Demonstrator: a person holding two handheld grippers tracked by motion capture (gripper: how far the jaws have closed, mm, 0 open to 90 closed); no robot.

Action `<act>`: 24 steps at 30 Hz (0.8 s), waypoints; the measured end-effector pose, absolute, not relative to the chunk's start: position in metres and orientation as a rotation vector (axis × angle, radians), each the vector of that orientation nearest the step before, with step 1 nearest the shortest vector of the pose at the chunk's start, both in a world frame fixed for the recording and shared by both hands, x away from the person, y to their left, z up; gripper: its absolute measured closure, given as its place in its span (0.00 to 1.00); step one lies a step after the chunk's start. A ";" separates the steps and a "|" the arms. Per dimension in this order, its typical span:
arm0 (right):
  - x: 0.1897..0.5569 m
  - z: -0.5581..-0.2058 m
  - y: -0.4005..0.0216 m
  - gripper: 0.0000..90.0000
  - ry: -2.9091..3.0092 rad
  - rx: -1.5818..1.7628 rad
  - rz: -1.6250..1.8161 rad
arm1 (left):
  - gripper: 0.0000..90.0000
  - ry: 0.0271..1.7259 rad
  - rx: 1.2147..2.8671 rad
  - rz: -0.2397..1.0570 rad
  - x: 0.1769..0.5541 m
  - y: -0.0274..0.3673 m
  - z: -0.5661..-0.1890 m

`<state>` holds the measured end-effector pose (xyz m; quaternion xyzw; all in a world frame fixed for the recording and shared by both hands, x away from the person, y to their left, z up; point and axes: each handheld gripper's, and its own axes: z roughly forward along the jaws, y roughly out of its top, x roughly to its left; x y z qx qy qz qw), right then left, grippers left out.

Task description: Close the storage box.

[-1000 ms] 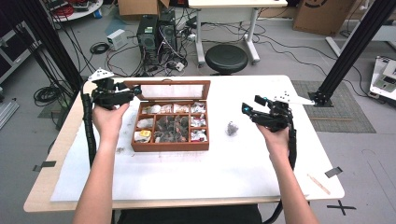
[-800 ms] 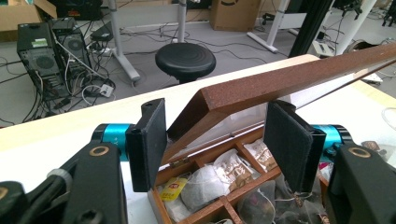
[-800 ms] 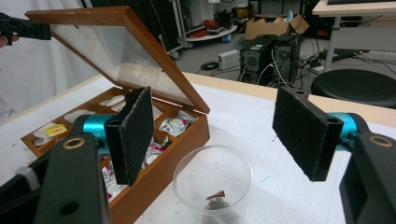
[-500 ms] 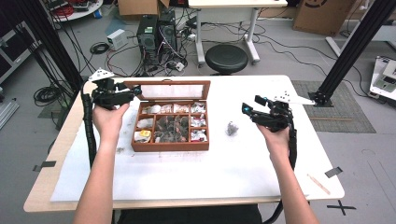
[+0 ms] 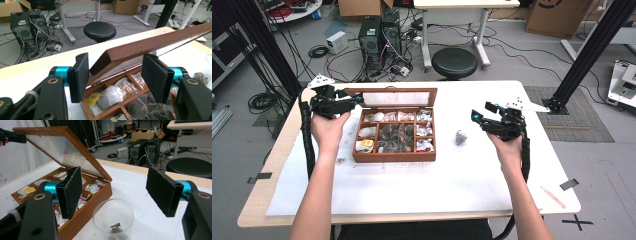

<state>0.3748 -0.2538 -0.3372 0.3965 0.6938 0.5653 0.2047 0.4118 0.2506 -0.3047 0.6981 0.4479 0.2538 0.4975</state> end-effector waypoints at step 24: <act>0.370 -0.337 -0.259 0.33 1.914 1.120 1.556 | 0.43 1.142 1.694 0.593 0.394 0.247 -0.313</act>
